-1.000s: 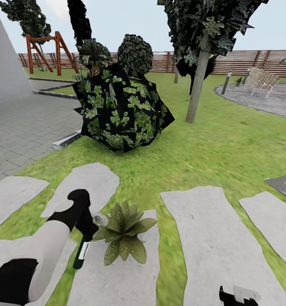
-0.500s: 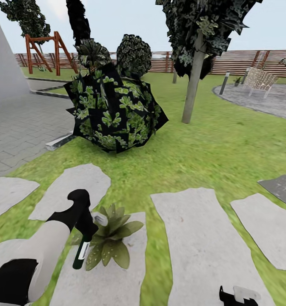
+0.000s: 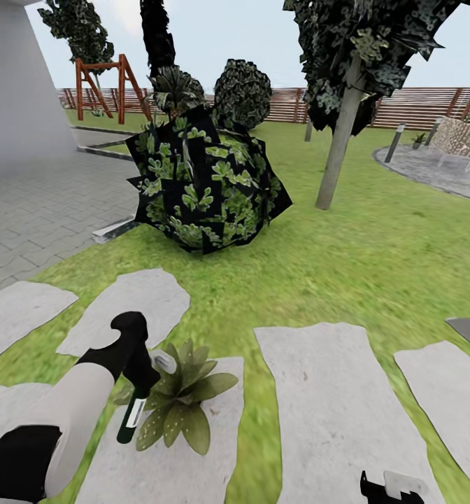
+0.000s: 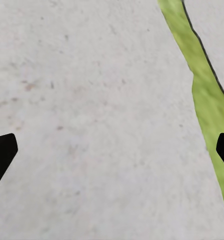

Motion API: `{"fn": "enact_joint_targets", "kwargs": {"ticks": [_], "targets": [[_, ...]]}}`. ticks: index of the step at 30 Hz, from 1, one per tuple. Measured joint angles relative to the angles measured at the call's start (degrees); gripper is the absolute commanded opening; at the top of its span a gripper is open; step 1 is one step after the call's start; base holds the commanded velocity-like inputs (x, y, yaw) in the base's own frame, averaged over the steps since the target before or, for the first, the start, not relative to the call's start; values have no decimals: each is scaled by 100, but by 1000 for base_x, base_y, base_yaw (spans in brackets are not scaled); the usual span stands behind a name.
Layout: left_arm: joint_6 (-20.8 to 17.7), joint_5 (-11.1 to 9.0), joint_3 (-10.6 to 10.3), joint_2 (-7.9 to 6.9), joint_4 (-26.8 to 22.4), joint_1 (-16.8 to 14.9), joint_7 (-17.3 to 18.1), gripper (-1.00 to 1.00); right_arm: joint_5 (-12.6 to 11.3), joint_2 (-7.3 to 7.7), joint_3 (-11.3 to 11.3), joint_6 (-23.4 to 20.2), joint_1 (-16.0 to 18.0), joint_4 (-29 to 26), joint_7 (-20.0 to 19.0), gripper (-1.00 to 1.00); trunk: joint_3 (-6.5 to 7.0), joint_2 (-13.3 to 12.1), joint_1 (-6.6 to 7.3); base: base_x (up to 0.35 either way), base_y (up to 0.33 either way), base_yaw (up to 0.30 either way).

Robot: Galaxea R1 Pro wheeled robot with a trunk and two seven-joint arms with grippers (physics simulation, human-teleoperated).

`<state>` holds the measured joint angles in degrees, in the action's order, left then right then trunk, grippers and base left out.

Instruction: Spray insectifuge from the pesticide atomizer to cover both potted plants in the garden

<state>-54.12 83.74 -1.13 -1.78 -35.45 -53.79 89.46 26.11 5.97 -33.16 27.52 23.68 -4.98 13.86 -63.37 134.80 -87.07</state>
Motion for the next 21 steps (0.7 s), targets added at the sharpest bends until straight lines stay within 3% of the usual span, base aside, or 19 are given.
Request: {"fn": "enact_joint_targets", "kwargs": {"ticks": [4,11,21], "targets": [[4,1,-178,23,23,-6,0,-100,0,0,0,0,0,-2,0,100,0,0,0,6,0,51],[5,12,-205,40,2,-1,-3,-100,0,0,0,0,0,4,0,100,0,0,0,5,-9,248],[-1,13,-205,43,-33,0,-3,-100,0,0,1,1,0,3,2,100,0,0,0,43,-242,28]]}}
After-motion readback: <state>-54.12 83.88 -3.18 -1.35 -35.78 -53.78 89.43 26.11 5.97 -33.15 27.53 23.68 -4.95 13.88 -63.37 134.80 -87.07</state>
